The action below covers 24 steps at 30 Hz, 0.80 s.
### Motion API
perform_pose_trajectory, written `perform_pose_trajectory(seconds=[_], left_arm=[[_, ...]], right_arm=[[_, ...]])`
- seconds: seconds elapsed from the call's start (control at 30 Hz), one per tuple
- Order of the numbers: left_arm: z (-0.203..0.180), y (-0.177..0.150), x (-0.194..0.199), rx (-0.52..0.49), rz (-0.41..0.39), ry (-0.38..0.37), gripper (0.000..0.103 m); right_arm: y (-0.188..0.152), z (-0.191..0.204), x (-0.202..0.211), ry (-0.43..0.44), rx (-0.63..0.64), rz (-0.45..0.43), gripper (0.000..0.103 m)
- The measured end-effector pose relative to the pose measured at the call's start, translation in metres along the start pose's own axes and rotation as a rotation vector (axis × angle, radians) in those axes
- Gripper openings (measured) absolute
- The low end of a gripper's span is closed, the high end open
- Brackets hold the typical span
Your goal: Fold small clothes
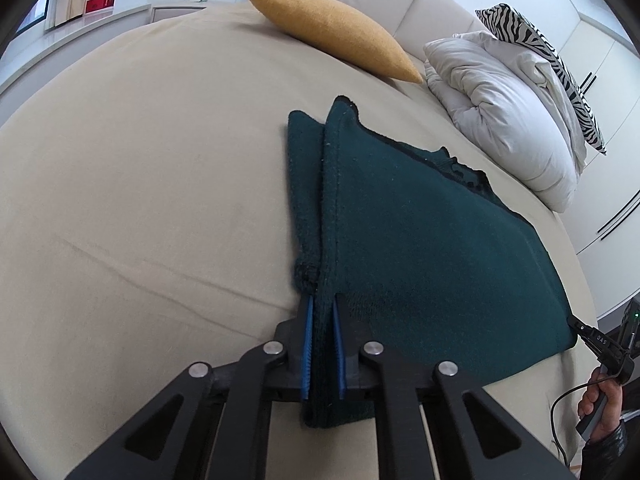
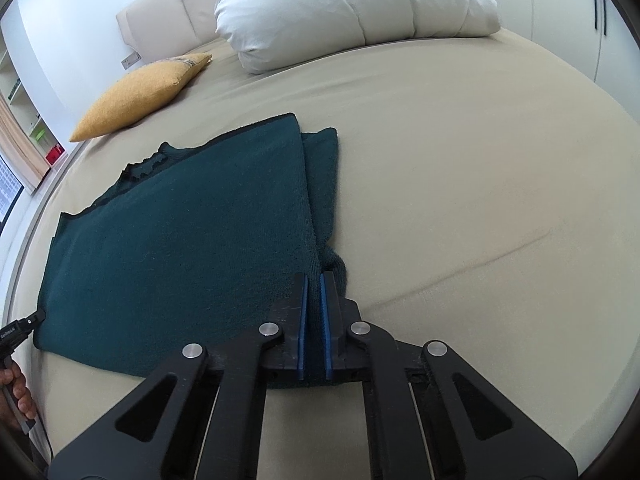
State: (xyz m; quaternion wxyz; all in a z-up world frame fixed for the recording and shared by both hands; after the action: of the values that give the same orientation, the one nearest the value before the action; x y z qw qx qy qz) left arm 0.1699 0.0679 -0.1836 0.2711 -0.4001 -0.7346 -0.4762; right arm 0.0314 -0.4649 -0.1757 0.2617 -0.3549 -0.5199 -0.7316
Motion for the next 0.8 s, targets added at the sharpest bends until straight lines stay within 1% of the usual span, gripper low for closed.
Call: perform_pose_trajectory(seconds=[0.13, 0.23, 0.57, 0.8], left_arm=[[0.003, -0.001, -0.004, 0.013, 0.01, -0.01, 0.01], [0.003, -0.001, -0.003, 0.015, 0.011, -0.018, 0.01], [0.006, -0.006, 0.003, 0.037, -0.004, -0.04, 0.009], [0.008, -0.012, 0.005, 0.046, -0.018, -0.048, 0.008]], right_arm=[[-0.008, -0.004, -0.008, 0.011, -0.013, 0.018, 0.005], [-0.009, -0.007, -0.013, 0.034, -0.039, 0.015, 0.005], [-0.008, -0.004, -0.014, 0.007, -0.022, 0.011, 0.005], [-0.006, -0.006, -0.015, 0.004, -0.022, 0.012, 0.005]])
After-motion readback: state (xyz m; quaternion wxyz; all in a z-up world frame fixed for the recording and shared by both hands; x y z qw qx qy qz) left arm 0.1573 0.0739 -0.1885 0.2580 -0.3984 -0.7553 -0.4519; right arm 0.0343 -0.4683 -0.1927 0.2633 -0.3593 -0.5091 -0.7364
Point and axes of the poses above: each gripper's, at about its wrist camera, not at the fingertips, and x roughly against the way its jaws point, z to its left, y to its top, the point moved 9 cm from there along -x, roughly the way its jaws point, and after that the axes turned 4 degrees about x, right-handed, at the moved point
